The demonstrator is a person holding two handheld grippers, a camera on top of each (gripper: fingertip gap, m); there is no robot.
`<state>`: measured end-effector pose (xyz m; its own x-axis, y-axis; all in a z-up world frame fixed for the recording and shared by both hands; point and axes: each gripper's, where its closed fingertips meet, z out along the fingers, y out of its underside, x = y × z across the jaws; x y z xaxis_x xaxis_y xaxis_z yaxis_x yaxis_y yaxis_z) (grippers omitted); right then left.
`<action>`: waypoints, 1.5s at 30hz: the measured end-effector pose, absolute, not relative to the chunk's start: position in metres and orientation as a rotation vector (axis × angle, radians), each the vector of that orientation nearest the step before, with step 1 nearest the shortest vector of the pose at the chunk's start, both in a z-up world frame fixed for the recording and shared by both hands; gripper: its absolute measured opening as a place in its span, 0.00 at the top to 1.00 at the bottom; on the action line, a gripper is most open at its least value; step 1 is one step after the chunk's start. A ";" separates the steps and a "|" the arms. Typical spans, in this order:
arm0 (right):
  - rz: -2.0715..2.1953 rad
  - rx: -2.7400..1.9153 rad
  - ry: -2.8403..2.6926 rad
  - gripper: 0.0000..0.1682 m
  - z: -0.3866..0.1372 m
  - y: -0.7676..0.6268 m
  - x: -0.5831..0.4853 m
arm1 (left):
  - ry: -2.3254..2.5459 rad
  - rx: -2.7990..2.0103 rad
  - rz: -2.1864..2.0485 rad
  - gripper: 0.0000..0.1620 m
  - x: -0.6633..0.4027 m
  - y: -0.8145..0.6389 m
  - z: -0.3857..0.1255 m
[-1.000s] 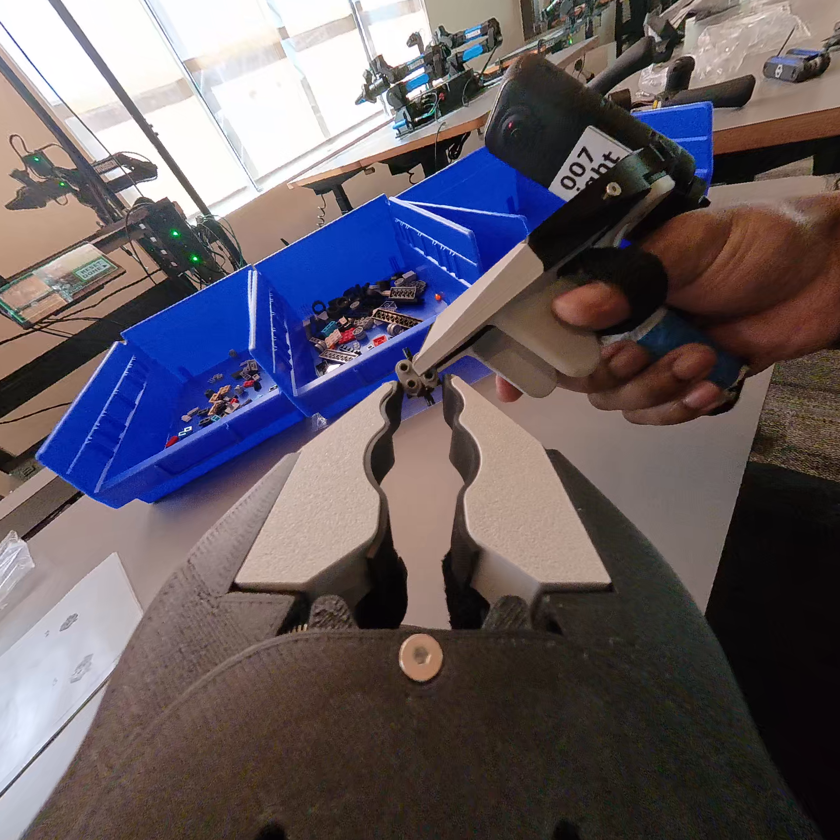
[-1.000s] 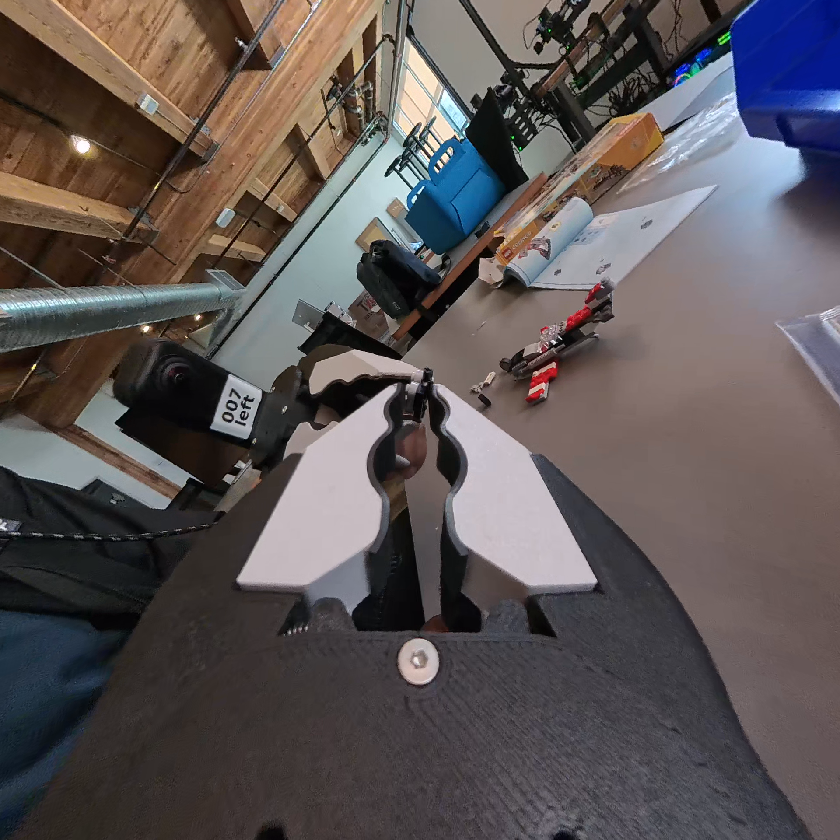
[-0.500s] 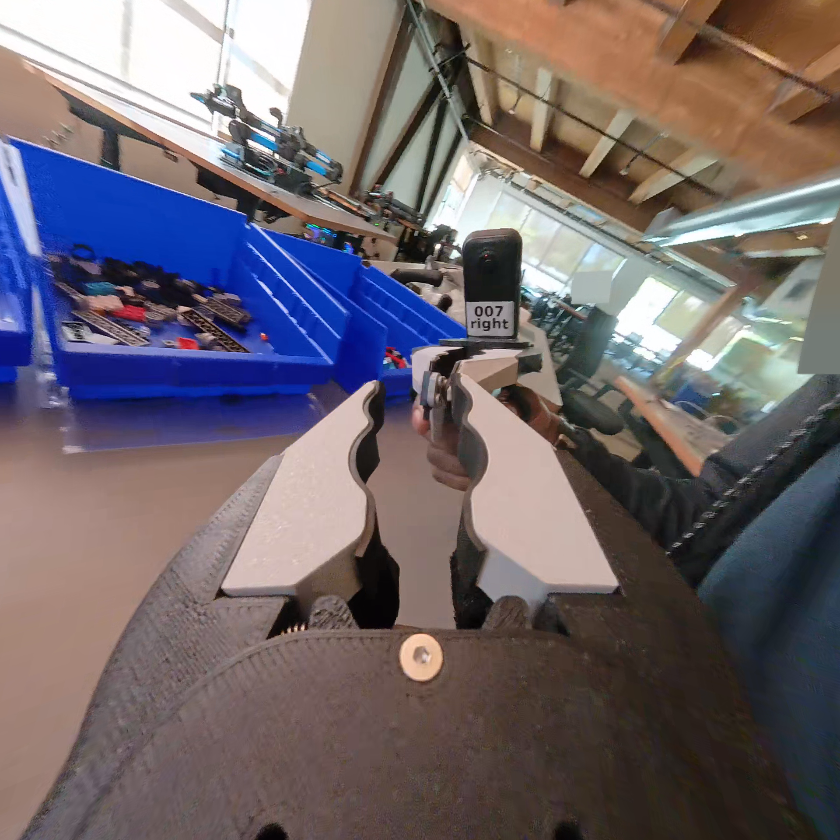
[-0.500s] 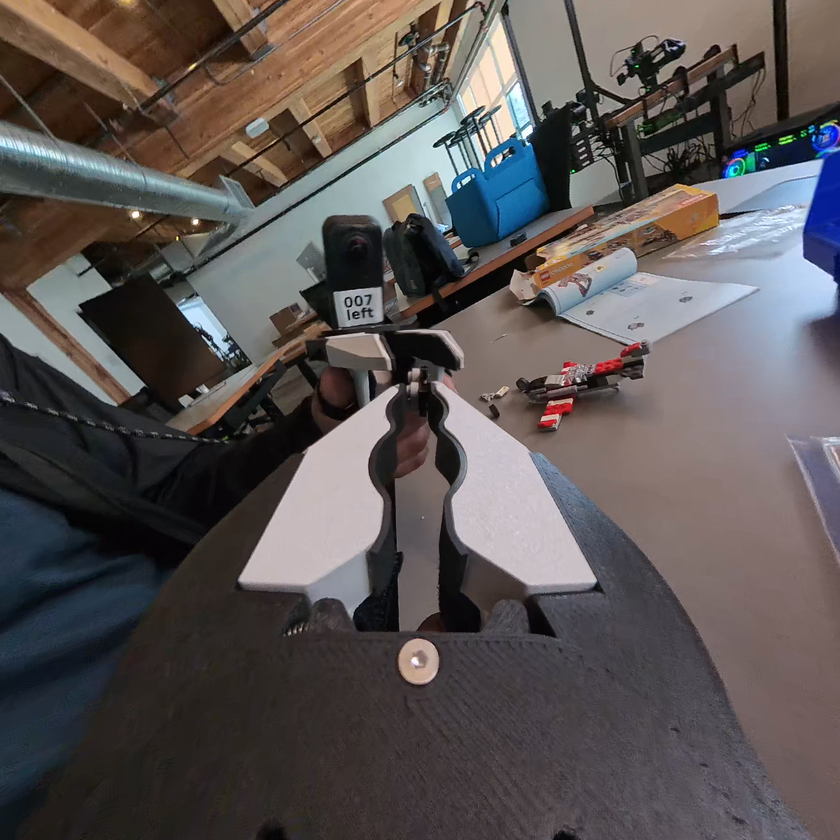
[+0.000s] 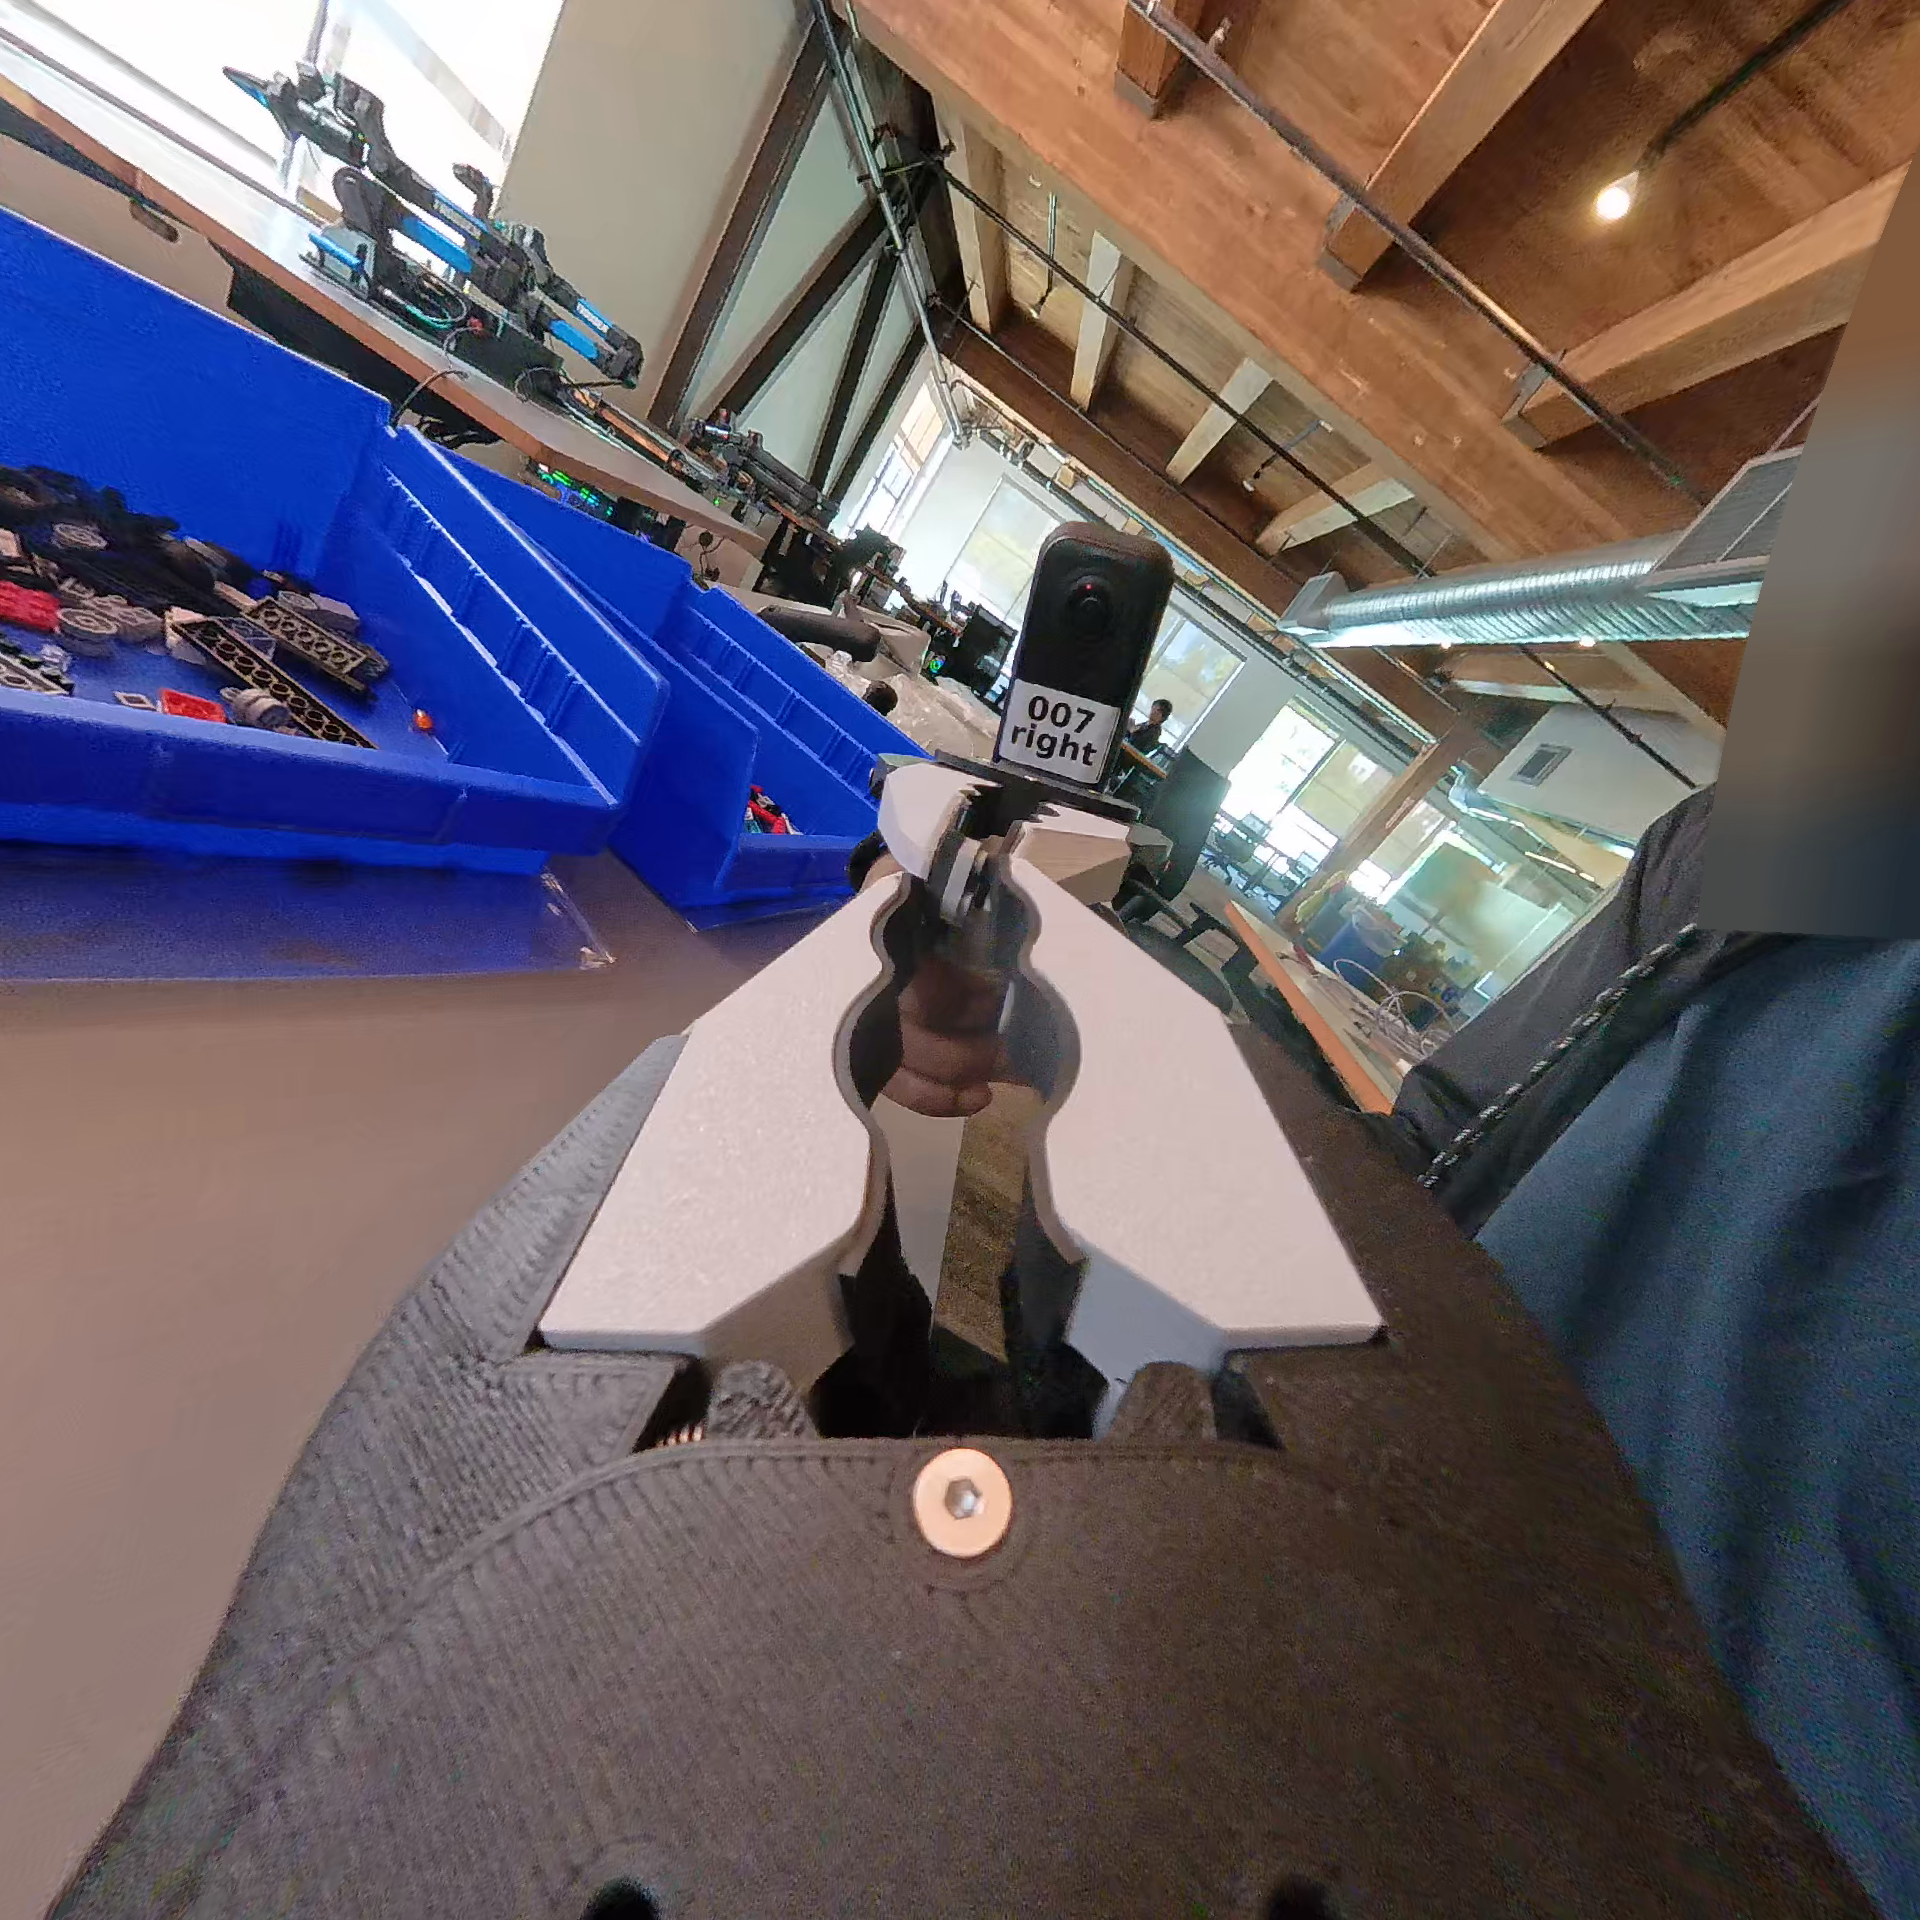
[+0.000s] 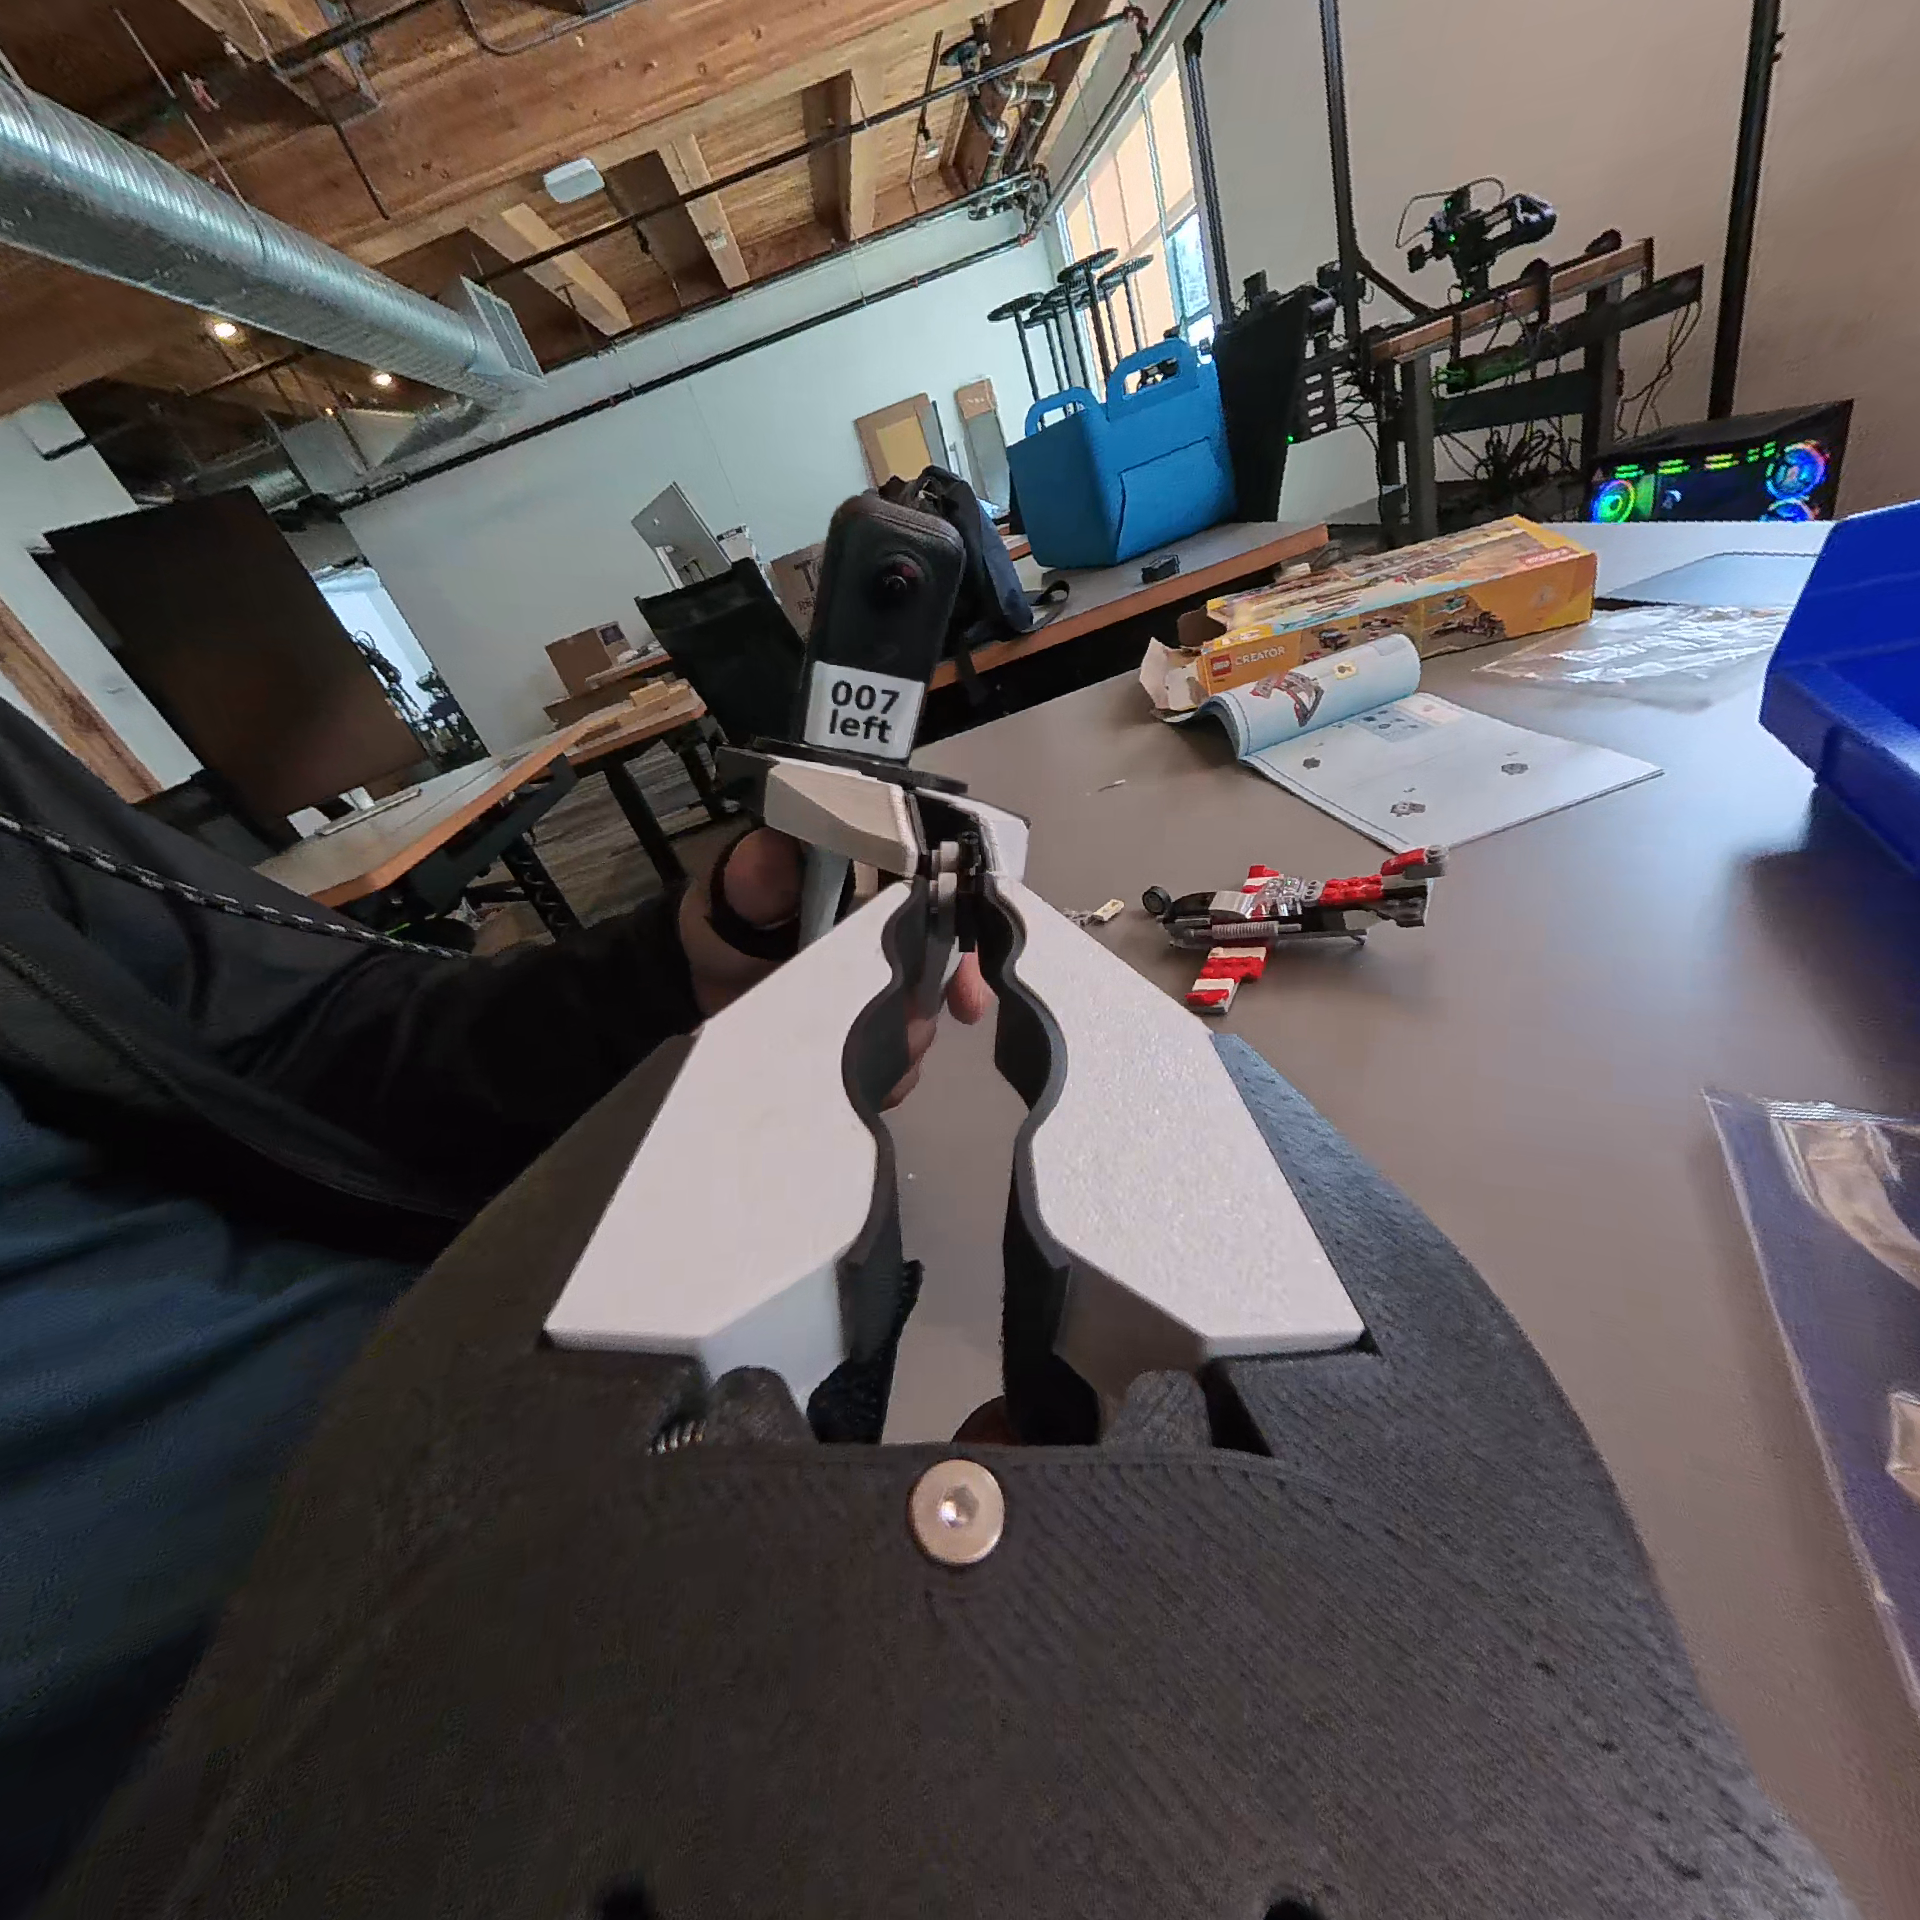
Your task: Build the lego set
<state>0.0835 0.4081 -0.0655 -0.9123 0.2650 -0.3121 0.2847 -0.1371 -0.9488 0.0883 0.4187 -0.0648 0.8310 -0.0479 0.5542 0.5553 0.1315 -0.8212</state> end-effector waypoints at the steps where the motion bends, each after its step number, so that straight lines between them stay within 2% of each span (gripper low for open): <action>1: -2.267 0.657 2.060 0.95 -0.066 0.408 0.083 | -0.451 -1.376 -0.462 0.90 0.088 0.419 -0.065; 20: -2.262 0.620 1.762 0.94 -0.053 0.415 0.091 | -0.505 -1.209 -0.743 0.92 0.096 0.426 -0.055; 34: -2.227 0.742 1.821 0.95 -0.063 0.418 0.078 | -0.574 -1.254 -0.645 0.91 0.085 0.427 -0.066; 45: -2.265 0.797 1.459 0.95 -0.054 0.411 0.067 | -0.650 -0.997 -0.808 0.91 0.074 0.418 -0.057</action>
<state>0.0674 0.4113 -0.0541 -0.7890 0.0238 -0.6139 0.5492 -0.4206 -0.7222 0.0742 0.4183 -0.0575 0.5491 -0.2846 0.7858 0.8285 0.3090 -0.4670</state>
